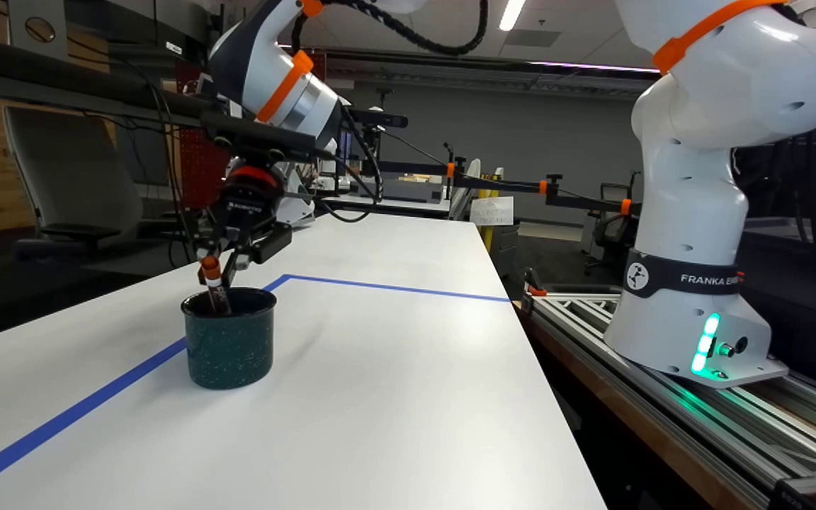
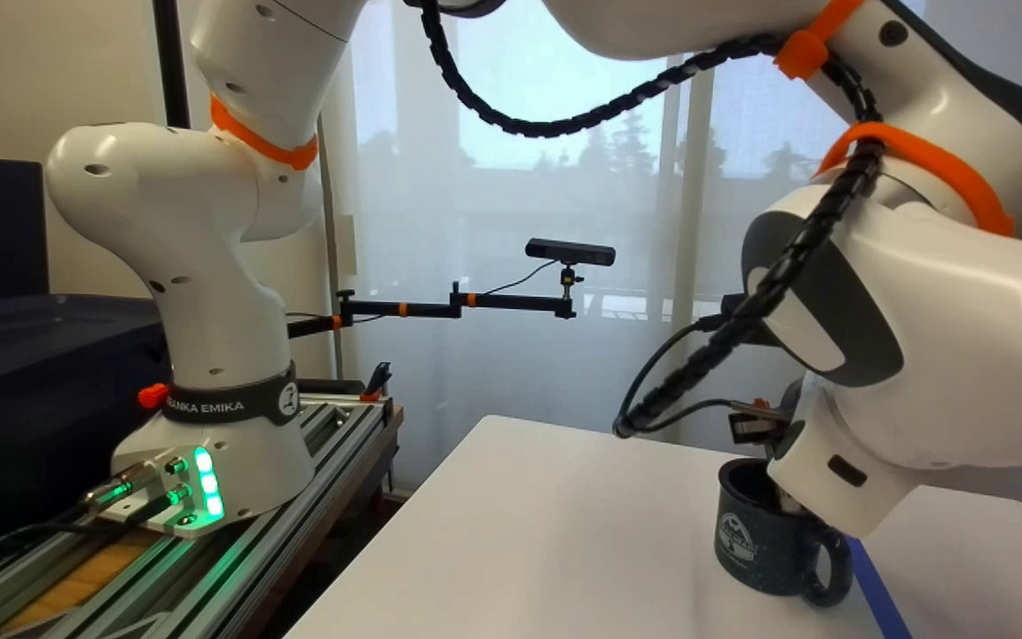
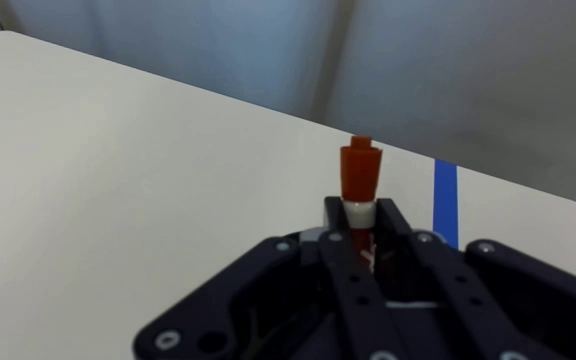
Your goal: Remove the marker from the cup
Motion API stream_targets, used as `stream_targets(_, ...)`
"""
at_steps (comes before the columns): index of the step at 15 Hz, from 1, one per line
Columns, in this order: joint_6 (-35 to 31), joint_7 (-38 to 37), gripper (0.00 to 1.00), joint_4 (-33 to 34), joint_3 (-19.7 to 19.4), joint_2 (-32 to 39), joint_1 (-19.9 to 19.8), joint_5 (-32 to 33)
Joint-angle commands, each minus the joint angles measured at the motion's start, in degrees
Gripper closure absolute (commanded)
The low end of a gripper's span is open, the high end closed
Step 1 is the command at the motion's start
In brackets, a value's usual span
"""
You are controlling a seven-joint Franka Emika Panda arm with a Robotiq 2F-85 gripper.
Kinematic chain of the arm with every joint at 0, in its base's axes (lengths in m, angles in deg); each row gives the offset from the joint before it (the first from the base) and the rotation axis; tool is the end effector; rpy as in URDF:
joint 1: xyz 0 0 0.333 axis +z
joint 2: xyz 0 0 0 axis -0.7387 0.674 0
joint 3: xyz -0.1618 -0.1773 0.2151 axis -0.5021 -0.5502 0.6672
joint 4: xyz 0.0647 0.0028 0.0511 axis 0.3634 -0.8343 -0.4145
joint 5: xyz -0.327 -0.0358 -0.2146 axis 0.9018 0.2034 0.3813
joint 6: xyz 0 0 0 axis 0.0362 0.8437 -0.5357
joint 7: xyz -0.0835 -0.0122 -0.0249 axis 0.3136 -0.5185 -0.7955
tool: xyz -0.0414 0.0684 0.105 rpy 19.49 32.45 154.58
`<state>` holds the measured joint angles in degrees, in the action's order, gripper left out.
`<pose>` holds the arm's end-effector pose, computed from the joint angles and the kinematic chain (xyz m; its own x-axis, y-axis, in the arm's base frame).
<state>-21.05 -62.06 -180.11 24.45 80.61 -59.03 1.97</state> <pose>0.5774 -0.1172 0.1877 0.1420 -0.5665 -0.8118 -0.9883 -0.0352 -0.1483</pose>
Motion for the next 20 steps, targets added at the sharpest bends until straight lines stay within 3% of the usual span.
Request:
stream_targets(1, -0.7, 2.0, 0.95, -6.7, -0.8, -7.5, 1.6, 1.2)
stream_targets(10, -6.0, 2.4, 0.95, -17.2, 0.3, -16.2, 6.6, 8.7)
stream_targets(20, -13.6, -1.9, 0.95, -18.6, 2.4, -12.0, 10.5, 13.4)
